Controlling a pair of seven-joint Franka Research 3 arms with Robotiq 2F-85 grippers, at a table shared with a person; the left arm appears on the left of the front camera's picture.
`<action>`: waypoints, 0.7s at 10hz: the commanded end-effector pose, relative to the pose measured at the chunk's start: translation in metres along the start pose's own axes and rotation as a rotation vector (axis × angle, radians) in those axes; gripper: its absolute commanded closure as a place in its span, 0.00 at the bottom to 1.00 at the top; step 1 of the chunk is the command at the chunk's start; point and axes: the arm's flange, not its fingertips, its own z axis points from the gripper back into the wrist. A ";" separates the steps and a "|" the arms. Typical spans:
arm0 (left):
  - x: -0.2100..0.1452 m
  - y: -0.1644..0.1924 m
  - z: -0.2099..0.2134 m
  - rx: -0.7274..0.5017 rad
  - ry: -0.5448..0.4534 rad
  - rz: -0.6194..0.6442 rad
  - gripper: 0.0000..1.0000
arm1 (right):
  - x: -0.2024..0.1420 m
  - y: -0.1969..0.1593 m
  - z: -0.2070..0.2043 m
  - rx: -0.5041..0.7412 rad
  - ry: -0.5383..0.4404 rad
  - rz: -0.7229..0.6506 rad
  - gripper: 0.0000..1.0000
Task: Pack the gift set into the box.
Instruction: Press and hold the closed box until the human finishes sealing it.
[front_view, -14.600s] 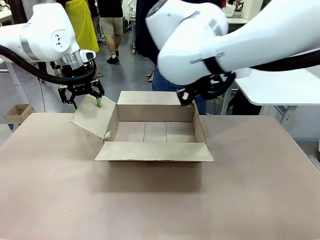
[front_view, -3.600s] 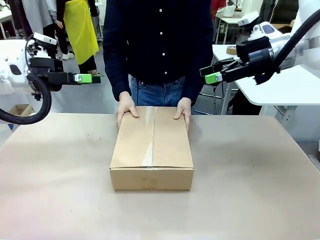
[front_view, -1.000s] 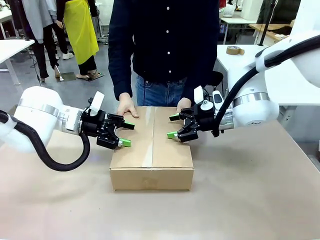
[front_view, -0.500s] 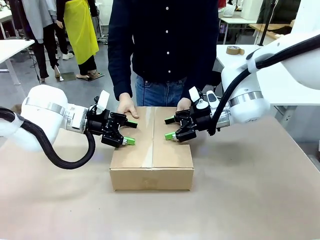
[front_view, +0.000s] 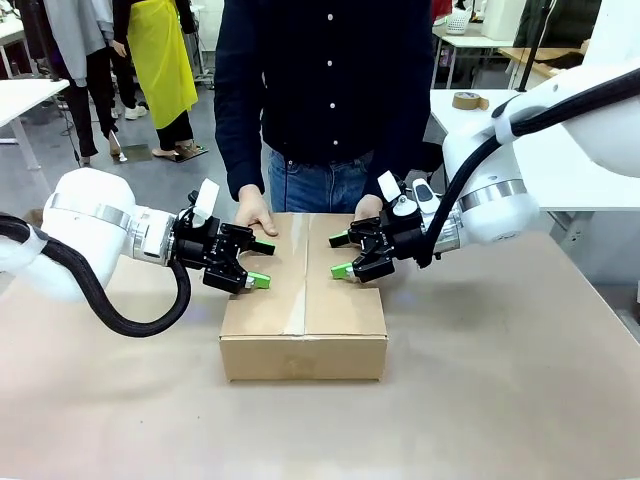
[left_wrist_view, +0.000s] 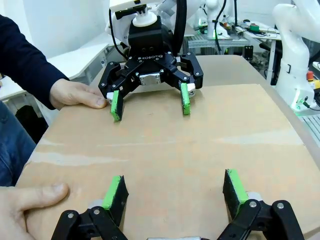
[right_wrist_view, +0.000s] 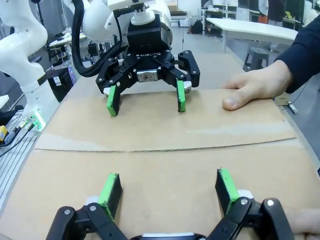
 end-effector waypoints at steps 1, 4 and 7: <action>-0.002 -0.001 0.000 -0.002 0.001 -0.006 0.00 | -0.002 0.004 -0.001 -0.021 0.003 -0.009 0.00; -0.002 -0.001 0.000 -0.002 0.001 -0.006 0.00 | -0.002 0.004 -0.001 -0.021 0.003 -0.009 0.00; -0.002 -0.001 0.000 -0.002 0.001 -0.006 0.00 | -0.002 0.004 -0.001 -0.021 0.003 -0.009 0.00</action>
